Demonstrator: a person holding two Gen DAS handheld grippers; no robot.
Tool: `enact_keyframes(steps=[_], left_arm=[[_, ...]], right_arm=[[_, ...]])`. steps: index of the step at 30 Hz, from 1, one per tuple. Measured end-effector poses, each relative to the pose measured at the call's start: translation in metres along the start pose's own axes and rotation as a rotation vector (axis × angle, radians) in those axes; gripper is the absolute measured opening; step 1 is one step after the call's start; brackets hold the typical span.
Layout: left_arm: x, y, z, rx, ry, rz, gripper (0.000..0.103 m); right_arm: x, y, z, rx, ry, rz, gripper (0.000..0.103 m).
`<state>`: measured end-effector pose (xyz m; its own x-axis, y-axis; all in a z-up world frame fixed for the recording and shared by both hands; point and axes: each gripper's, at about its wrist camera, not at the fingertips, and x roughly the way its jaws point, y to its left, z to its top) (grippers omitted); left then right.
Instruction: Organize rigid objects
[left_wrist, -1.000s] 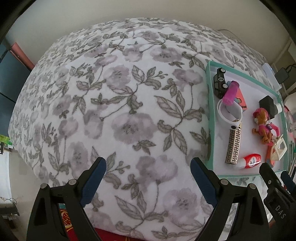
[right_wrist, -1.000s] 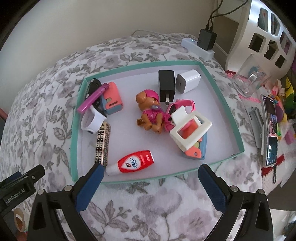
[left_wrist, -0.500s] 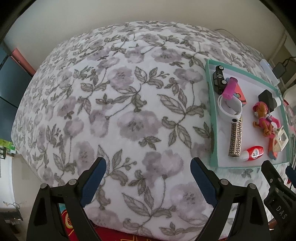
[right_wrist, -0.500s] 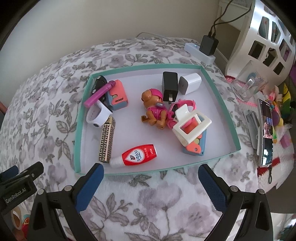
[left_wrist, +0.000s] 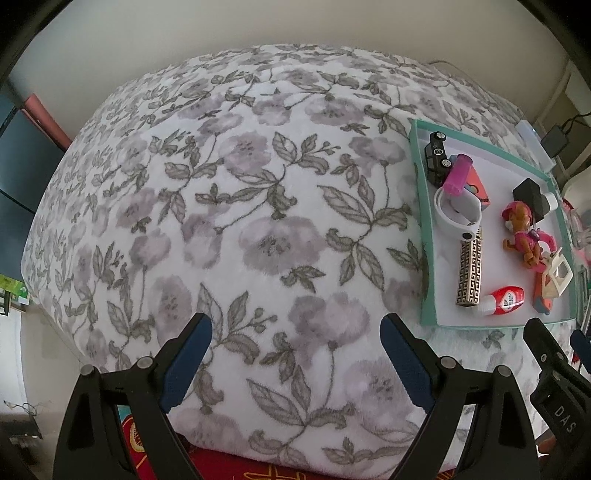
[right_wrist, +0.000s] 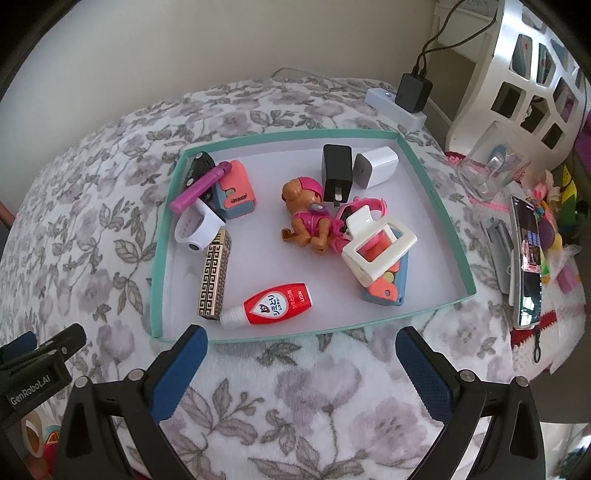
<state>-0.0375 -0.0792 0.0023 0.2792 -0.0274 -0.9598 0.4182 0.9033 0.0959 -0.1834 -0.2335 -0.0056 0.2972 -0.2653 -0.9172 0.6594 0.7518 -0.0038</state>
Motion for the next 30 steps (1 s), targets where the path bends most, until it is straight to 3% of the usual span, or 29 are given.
enact_keyframes(steps=[30], left_arm=[[0.0002, -0.0018, 0.0018, -0.009, 0.003, 0.001, 0.093]], right_arm=[[0.0019, 0.0014, 0.0022, -0.019, 0.004, -0.003, 0.103]])
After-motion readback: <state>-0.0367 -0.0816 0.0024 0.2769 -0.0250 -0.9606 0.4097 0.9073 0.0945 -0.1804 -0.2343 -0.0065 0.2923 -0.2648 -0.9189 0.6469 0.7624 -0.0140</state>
